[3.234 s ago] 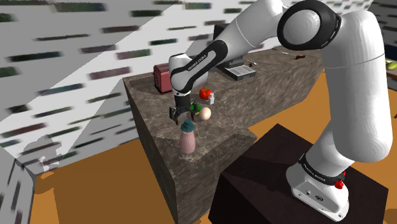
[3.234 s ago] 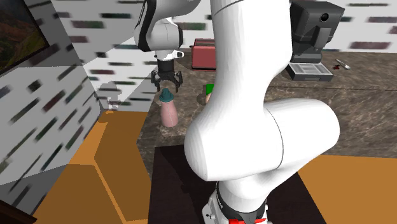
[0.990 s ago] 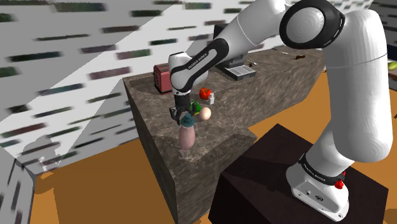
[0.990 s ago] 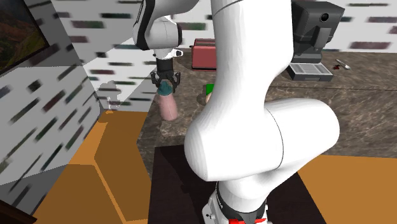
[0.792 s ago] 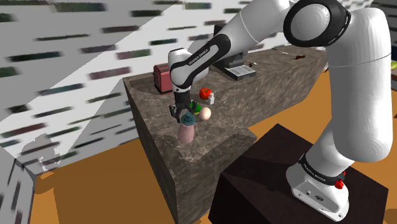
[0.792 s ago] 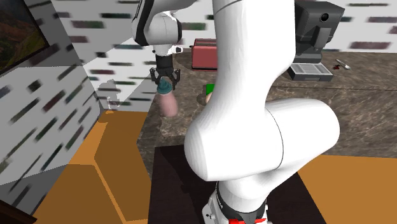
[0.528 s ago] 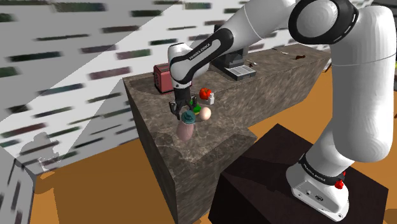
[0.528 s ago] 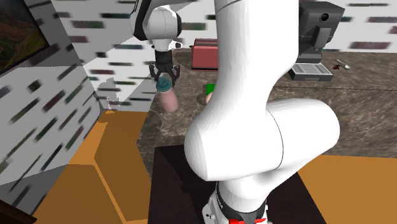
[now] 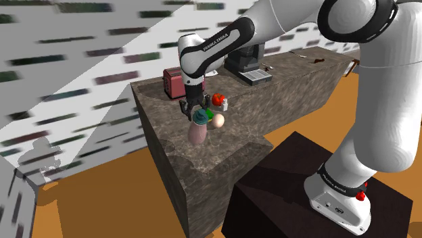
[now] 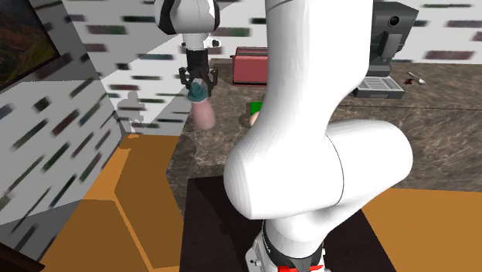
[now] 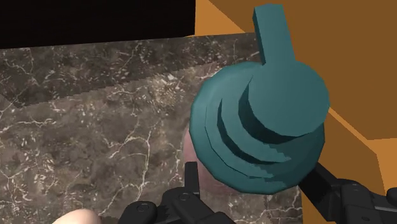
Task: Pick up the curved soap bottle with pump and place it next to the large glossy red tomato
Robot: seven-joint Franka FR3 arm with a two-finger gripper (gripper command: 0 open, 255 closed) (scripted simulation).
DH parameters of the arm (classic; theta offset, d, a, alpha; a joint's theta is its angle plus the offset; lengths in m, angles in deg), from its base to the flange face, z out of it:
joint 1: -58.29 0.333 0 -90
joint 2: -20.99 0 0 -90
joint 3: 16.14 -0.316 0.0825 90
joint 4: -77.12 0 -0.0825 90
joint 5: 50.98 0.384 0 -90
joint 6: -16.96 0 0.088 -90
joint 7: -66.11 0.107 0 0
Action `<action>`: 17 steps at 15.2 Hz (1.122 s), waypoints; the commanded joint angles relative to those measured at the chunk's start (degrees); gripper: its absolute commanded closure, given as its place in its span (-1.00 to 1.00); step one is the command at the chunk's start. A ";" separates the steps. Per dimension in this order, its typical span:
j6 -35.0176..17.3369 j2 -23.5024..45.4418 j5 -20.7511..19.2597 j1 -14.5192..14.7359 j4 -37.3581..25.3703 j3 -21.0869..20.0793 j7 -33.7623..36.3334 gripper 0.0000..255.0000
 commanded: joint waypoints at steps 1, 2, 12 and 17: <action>1.38 -0.75 0.09 -0.04 -0.65 -0.06 0.05 1.00; 1.99 -1.16 0.14 -0.07 -0.85 -0.09 0.07 1.00; 8.34 -4.78 0.62 -0.31 -3.63 -0.34 0.28 1.00; 11.65 -6.22 0.81 -0.40 -5.52 -0.43 0.42 1.00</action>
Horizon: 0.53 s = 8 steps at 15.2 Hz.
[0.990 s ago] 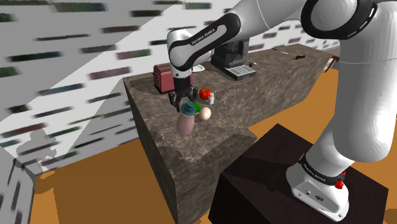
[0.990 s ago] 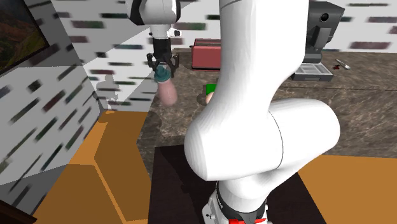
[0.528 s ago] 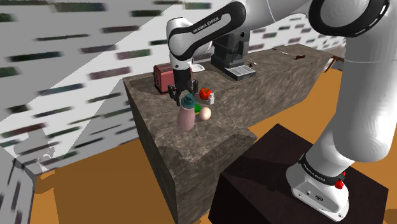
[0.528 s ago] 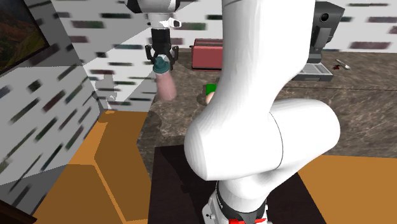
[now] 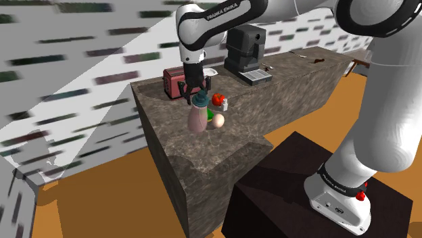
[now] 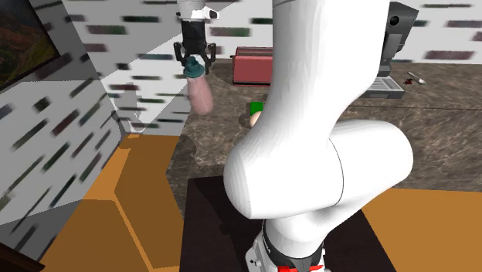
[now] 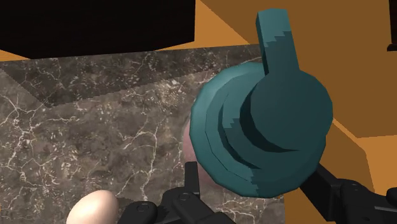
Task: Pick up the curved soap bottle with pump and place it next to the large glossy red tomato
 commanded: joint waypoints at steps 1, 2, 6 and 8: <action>1.36 -0.62 0.08 -0.03 -0.76 -0.04 0.07 1.00; 2.04 -0.87 0.12 -0.04 -1.19 -0.06 0.10 1.00; 4.79 -1.74 0.23 -0.09 -3.07 -0.11 0.25 1.00; 6.18 -2.12 0.28 -0.10 -4.11 -0.14 0.33 1.00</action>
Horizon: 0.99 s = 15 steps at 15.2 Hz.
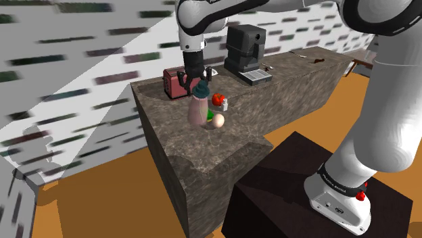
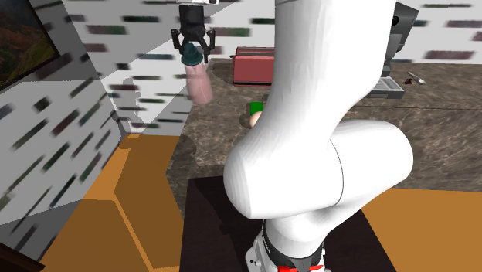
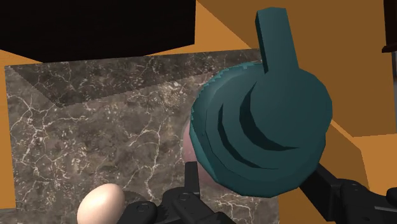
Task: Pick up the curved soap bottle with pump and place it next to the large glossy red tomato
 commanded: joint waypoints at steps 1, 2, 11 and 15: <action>1.43 -0.37 0.06 0.05 -1.07 -0.07 0.18 1.00; 2.13 -0.53 0.08 0.05 -1.62 -0.08 0.23 1.00; 3.74 -0.35 -0.39 -2.83 -3.02 1.67 -4.18 1.00; 2.39 1.21 -1.01 -5.62 -2.91 3.43 -8.65 1.00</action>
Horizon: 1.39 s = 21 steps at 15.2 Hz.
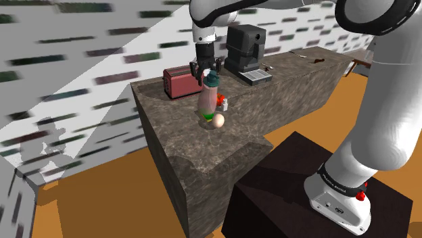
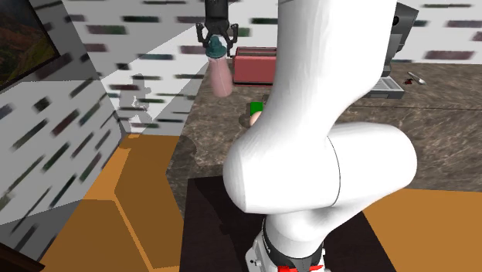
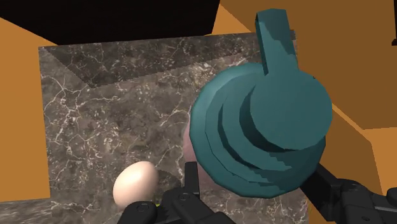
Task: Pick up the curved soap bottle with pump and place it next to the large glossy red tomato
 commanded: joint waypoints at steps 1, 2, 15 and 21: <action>-0.78 0.41 -0.28 -1.51 0.49 0.89 -2.42 1.00; -1.05 0.98 -0.44 -2.20 0.26 1.32 -3.51 1.00; -2.11 12.89 -2.14 -10.99 -10.11 6.13 -16.65 1.00; -0.16 21.66 -2.56 -15.08 -20.81 7.72 -22.07 1.00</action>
